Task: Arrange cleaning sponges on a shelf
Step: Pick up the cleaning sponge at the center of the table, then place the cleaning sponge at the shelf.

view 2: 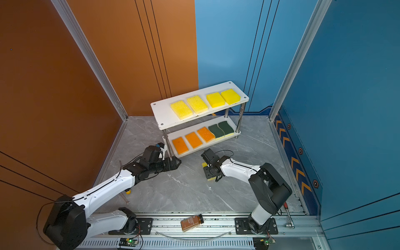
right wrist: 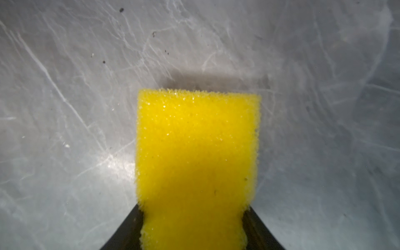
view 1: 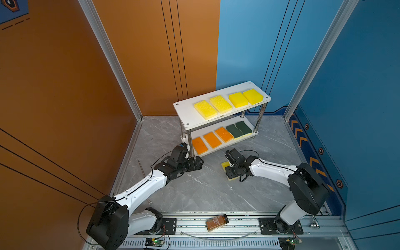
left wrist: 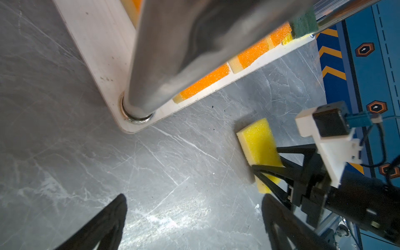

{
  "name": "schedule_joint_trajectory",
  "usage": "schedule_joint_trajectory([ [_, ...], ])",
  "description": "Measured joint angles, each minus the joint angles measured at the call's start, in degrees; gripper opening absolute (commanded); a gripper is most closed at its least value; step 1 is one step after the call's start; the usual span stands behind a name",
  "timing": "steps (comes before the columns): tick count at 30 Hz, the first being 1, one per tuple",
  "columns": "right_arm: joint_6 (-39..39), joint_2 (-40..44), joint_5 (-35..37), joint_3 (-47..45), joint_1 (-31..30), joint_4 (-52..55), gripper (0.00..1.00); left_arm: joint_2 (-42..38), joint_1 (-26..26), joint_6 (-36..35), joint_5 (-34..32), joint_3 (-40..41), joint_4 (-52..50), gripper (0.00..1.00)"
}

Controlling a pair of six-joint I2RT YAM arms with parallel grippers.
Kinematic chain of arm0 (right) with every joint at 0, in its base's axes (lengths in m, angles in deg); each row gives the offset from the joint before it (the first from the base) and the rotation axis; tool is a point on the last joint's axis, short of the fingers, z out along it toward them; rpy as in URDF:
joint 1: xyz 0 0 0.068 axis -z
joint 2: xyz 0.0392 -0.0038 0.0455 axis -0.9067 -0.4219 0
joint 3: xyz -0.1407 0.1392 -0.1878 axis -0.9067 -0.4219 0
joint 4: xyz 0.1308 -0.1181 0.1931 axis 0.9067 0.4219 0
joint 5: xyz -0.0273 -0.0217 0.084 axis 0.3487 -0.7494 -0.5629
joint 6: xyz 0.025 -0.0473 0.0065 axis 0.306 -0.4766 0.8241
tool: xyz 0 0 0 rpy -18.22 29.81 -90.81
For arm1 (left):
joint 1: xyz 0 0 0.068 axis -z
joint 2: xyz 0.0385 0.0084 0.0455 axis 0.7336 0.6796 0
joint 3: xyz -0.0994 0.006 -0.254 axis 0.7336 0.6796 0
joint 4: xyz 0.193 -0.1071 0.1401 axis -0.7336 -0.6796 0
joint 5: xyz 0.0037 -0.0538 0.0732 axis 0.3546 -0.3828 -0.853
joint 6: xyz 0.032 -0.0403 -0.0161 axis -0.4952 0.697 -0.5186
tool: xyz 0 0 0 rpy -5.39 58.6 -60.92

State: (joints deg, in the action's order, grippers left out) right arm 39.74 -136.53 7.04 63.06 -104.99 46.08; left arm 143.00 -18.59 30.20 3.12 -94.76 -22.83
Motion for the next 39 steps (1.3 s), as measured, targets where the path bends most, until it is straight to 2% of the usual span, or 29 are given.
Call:
schedule_joint_trajectory([
  [8,-3.8,8.3,-1.5,11.3,2.3,11.8,0.55,0.7,0.0,0.0,0.0,0.0,1.3,0.98],
  [15,-6.8,12.8,-3.0,26.3,2.4,22.0,0.54,1.0,0.0,0.0,0.0,0.0,1.5,0.98],
  [21,-8.8,15.1,-3.6,38.2,1.2,26.1,0.54,1.1,0.0,0.0,0.2,0.0,1.6,0.98],
  [28,-9.2,14.5,-4.0,47.3,0.1,27.8,0.52,1.1,0.0,0.0,0.3,0.0,1.6,0.98],
  [39,-10.5,4.9,-4.5,58.5,-6.2,27.4,0.51,-0.2,0.4,-0.1,-0.6,0.0,-0.3,0.98],
])
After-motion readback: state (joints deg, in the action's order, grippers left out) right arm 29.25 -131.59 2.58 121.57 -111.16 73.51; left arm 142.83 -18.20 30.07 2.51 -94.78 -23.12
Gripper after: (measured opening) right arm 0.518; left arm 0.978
